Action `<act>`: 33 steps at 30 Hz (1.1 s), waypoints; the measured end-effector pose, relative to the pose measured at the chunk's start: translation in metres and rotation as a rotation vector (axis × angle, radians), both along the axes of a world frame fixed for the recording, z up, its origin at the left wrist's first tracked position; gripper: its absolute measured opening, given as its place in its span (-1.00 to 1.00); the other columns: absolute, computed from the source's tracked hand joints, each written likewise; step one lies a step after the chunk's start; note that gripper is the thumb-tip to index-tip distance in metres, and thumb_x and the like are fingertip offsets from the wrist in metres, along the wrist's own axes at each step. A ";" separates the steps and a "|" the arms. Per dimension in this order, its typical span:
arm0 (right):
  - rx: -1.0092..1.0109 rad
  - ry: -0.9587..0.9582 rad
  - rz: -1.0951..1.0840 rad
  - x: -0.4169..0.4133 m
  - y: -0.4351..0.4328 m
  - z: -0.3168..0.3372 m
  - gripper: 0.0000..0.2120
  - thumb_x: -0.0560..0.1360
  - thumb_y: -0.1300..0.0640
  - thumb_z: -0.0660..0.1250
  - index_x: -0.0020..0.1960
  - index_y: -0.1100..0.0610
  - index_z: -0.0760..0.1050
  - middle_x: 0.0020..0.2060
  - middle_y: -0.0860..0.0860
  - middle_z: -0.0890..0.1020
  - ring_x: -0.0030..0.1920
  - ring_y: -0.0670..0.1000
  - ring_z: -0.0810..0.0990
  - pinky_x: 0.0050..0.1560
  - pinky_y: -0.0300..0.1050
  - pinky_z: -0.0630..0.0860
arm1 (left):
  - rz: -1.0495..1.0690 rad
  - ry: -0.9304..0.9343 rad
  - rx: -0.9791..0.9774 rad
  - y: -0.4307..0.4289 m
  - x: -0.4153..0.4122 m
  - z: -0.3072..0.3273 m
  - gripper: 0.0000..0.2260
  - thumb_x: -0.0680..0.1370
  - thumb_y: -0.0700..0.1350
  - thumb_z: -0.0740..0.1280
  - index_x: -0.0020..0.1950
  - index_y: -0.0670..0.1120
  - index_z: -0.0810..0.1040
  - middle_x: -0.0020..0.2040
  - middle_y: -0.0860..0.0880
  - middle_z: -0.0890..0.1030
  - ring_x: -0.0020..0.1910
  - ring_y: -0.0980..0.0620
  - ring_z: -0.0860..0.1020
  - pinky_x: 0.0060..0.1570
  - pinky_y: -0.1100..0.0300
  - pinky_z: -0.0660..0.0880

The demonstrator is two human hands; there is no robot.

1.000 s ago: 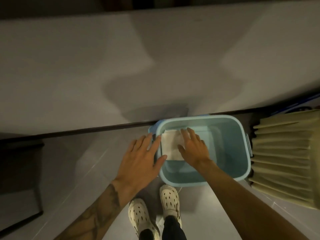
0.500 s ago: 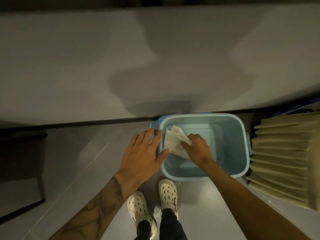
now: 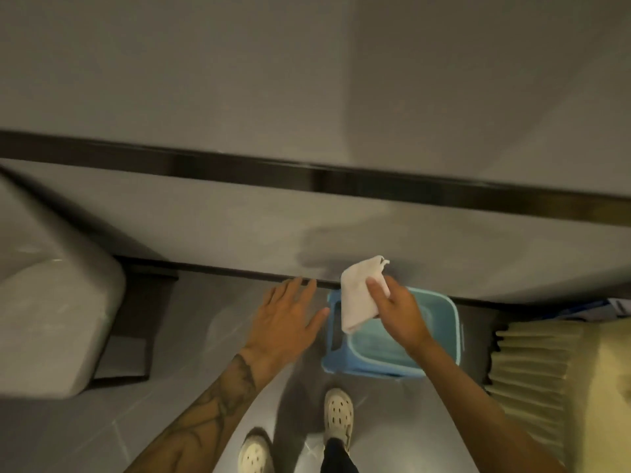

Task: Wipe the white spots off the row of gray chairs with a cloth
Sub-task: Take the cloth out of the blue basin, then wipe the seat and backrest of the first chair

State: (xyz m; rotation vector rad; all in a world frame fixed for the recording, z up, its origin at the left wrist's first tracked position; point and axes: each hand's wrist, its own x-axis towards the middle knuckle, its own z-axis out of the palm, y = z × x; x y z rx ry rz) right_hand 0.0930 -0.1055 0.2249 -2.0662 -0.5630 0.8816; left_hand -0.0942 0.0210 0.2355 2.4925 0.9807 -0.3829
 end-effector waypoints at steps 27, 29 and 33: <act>0.081 0.007 0.412 -0.545 0.269 0.140 -0.95 0.60 0.08 0.41 -0.01 -0.04 0.56 -0.09 -0.04 0.70 -0.06 -0.02 0.69 -0.10 -0.10 0.61 | 0.359 0.032 0.157 0.185 -0.608 0.156 -0.37 0.70 0.30 0.01 0.72 0.05 0.06 0.71 -0.06 0.12 0.67 -0.08 0.13 0.64 -0.01 0.01; 0.080 0.019 0.404 -0.575 0.299 0.131 -0.97 0.60 0.09 0.41 -0.01 -0.01 0.57 -0.10 -0.03 0.70 -0.07 0.00 0.69 -0.12 -0.10 0.59 | 0.364 0.037 0.155 0.213 -0.635 0.150 -0.37 0.71 0.30 0.01 0.72 0.05 0.05 0.71 -0.06 0.10 0.67 -0.07 0.11 0.64 0.00 0.00; 0.059 0.058 0.371 -0.627 0.357 0.104 -0.94 0.59 0.07 0.42 0.02 0.05 0.60 -0.09 -0.02 0.71 -0.06 -0.01 0.69 -0.04 -0.05 0.61 | 0.350 0.055 0.136 0.274 -0.682 0.126 -0.36 0.70 0.31 0.00 0.72 0.06 0.03 0.71 -0.05 0.09 0.68 -0.06 0.09 0.64 0.01 -0.02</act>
